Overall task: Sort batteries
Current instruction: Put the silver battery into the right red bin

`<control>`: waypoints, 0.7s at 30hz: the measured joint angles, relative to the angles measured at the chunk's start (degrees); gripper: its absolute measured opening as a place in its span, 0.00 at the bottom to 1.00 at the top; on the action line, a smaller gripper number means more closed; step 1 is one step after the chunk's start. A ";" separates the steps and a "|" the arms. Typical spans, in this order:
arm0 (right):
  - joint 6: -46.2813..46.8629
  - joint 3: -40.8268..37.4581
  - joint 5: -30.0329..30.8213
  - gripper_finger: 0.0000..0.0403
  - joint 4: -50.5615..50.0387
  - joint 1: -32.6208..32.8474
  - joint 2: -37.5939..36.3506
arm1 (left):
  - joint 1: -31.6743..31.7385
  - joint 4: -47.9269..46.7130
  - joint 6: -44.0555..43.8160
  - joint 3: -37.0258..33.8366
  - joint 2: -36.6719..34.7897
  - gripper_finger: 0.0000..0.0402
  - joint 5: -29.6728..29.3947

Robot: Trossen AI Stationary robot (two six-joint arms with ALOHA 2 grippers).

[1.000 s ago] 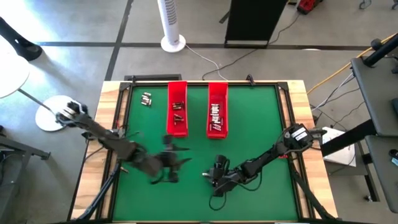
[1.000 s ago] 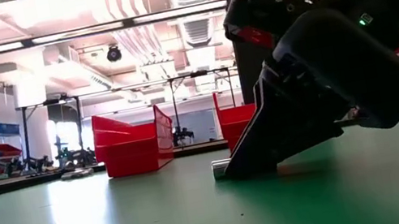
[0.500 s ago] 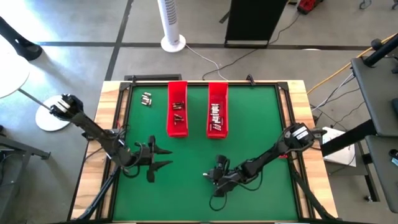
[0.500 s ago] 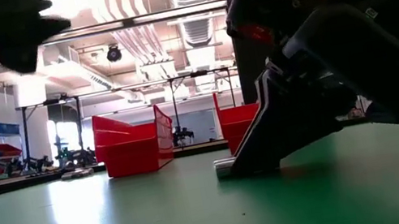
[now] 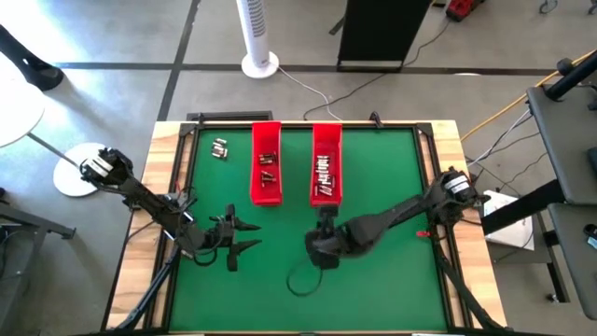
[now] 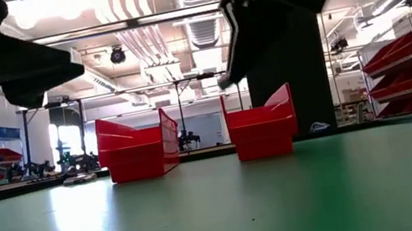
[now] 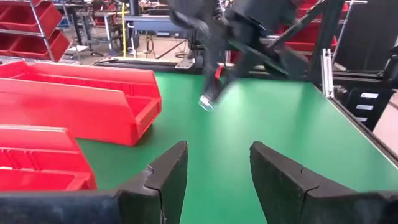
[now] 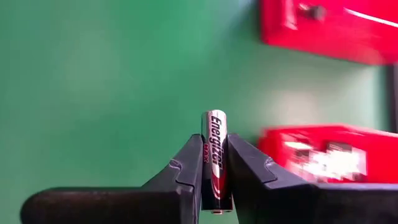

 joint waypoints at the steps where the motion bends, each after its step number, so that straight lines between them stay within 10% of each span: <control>1: -1.22 1.51 0.02 0.12 -3.71 -1.20 0.00 | 0.30 0.18 -0.25 0.02 0.52 0.38 0.00; 7: -6.45 5.43 0.03 0.11 -16.12 -10.51 -0.07 | 2.02 0.01 -1.49 0.62 4.36 0.38 0.02; 21: -17.41 2.38 -14.02 0.12 -7.34 -26.97 2.98 | 3.04 3.21 0.53 4.96 9.95 0.38 -0.46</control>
